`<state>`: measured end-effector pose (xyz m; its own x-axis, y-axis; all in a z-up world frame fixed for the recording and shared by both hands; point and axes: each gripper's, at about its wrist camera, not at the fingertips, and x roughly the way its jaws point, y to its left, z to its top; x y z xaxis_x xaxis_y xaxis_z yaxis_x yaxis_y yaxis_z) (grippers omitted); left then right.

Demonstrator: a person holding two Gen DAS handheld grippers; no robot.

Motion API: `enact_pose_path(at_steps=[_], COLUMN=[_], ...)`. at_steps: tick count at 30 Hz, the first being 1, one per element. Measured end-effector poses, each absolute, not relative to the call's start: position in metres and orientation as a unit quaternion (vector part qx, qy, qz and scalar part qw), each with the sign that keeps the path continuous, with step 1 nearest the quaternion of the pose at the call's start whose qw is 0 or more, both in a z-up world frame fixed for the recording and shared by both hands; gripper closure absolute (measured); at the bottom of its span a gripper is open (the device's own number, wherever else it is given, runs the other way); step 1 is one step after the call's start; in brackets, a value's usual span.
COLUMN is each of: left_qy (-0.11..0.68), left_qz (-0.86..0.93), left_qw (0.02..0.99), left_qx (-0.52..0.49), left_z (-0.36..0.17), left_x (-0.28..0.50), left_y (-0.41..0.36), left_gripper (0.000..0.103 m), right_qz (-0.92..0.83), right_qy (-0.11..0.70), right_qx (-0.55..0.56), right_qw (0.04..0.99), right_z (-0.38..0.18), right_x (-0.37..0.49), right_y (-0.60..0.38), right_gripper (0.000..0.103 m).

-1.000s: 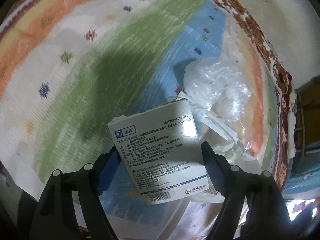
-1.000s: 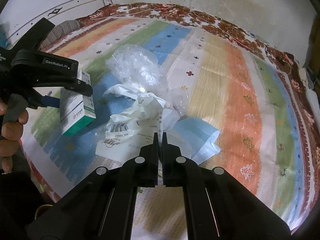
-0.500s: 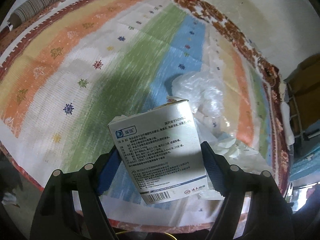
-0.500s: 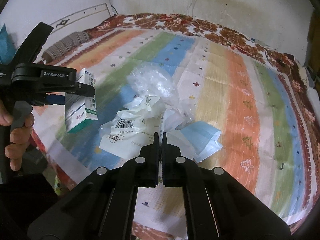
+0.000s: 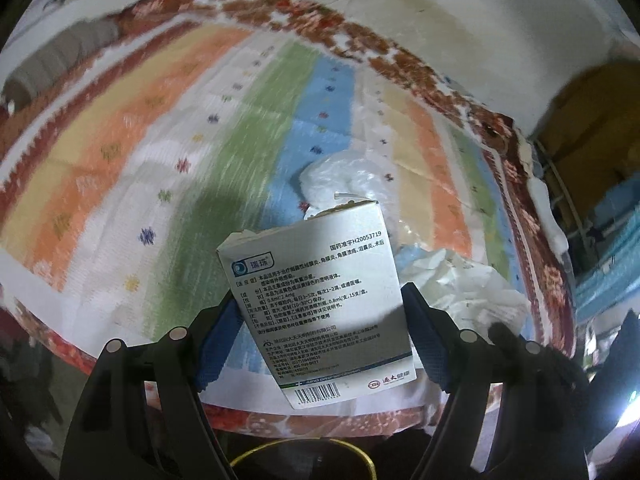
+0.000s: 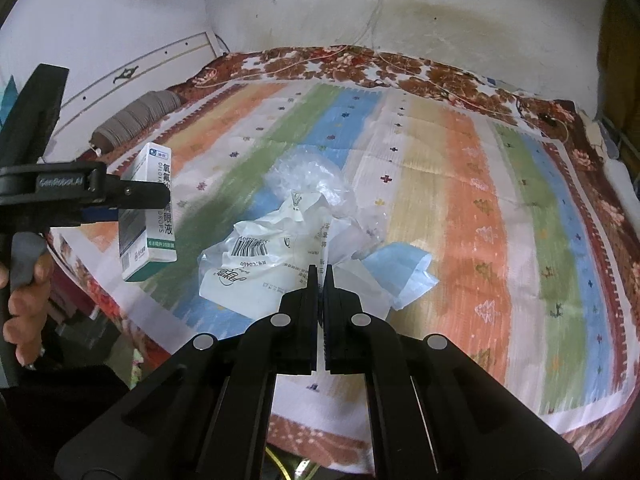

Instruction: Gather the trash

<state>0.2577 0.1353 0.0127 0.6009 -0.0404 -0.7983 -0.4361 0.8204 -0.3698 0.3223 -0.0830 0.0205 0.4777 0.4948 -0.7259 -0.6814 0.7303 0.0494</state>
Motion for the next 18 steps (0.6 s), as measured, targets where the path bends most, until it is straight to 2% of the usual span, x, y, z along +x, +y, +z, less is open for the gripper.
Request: enact_pose_path(at_steps=[18], left_qy=[0.353], left_qz=[0.055], left_qw=[0.901], left_qx=[-0.245], left_z=[0.069], left_x=[0.182], left_y=[0.095], left_gripper=[0.027], right_qz=[0.340], right_qy=[0.344], right_qx=[-0.093], right_qw=[0.870], right_z=[0.051], right_x=[0.261], right_y=[-0.119], right_gripper=[0.102])
